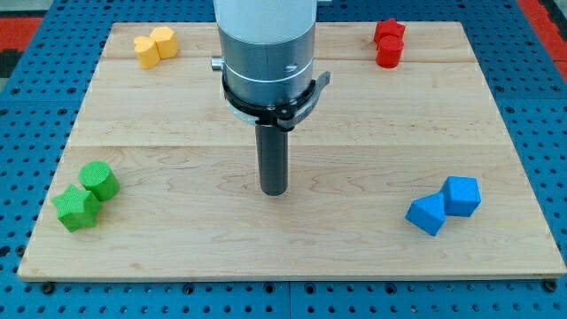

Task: Move the red circle towards the center

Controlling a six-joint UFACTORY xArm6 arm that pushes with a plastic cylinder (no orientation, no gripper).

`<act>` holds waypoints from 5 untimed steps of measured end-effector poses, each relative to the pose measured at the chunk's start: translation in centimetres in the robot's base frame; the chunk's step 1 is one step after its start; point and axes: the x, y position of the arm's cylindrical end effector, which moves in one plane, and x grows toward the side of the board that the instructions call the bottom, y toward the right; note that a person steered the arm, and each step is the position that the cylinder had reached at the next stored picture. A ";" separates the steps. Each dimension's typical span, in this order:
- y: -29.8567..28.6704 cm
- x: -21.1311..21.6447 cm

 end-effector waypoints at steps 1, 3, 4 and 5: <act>0.0 0.0; 0.2 0.1; 2.0 0.6; 7.1 -5.6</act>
